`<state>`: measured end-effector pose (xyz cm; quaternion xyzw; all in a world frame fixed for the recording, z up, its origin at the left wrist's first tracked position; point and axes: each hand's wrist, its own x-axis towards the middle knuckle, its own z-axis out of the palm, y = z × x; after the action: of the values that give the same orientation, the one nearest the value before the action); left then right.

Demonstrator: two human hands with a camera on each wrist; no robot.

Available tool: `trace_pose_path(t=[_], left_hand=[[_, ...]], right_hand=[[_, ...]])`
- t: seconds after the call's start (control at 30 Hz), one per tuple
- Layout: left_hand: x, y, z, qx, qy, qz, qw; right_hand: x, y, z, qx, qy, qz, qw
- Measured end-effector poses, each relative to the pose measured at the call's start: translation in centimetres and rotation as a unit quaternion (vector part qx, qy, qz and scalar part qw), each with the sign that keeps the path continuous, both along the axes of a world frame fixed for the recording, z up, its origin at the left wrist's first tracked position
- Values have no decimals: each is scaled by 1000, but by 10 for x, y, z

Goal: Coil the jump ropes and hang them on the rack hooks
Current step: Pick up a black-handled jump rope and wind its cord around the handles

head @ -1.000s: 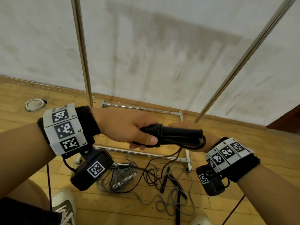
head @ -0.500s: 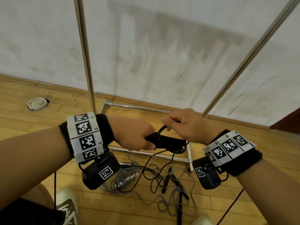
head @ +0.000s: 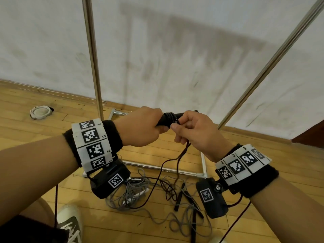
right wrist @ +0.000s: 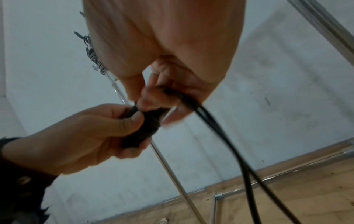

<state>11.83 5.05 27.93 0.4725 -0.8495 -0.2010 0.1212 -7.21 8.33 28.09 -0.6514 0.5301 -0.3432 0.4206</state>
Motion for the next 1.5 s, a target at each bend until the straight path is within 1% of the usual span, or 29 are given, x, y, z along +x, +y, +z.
trace_pose_path(t=[0.1,0.2,0.37,0.43,0.53,0.63,0.7,0.77,0.83,0.9,0.97,1.03,1.1,1.17,1.23,1.37,1.5], left_hand=[[2,-2,5,-7,34,25,999],[4,-2,9,-22,57,42,997],[4,-5,13,-29,77,48,996],[5,-6,15,-35,77,44,995],[3,-6,20,-53,81,37,995],[-1,-4,28,-78,101,33,991],[-4,-3,33,-78,120,31,989],[-7,-3,36,-65,140,32,987],[-7,-3,40,-52,160,37,985],[-6,-5,43,-41,185,46,981],[-4,-7,48,-23,213,53,975],[-1,-10,51,3,257,57,965],[2,-12,53,25,292,67,954],[5,-14,53,31,282,70,956],[6,-16,51,37,273,73,959],[10,-22,48,42,277,91,956],[13,-26,46,58,284,111,951]], right_hand=[[5,2,0,-17,-44,-35,998],[8,4,1,-4,-74,-47,996],[1,6,7,76,-126,7,989],[-6,5,9,87,-135,30,987],[-12,5,11,53,-135,32,989],[-15,3,14,-12,-118,19,993],[-15,0,15,-43,-122,-2,992],[-15,-2,16,-55,-116,-10,992],[-15,-2,17,-30,-129,6,991],[-16,-4,19,26,-182,34,982],[-20,-5,19,70,-205,63,974],[-27,-4,15,98,-183,86,975],[-32,-5,10,94,-123,71,985],[-35,-6,6,79,-86,38,992],[-37,-8,3,63,-76,24,995],[-38,-6,-1,-18,-37,28,999],[-42,-5,14,-103,0,19,995]])
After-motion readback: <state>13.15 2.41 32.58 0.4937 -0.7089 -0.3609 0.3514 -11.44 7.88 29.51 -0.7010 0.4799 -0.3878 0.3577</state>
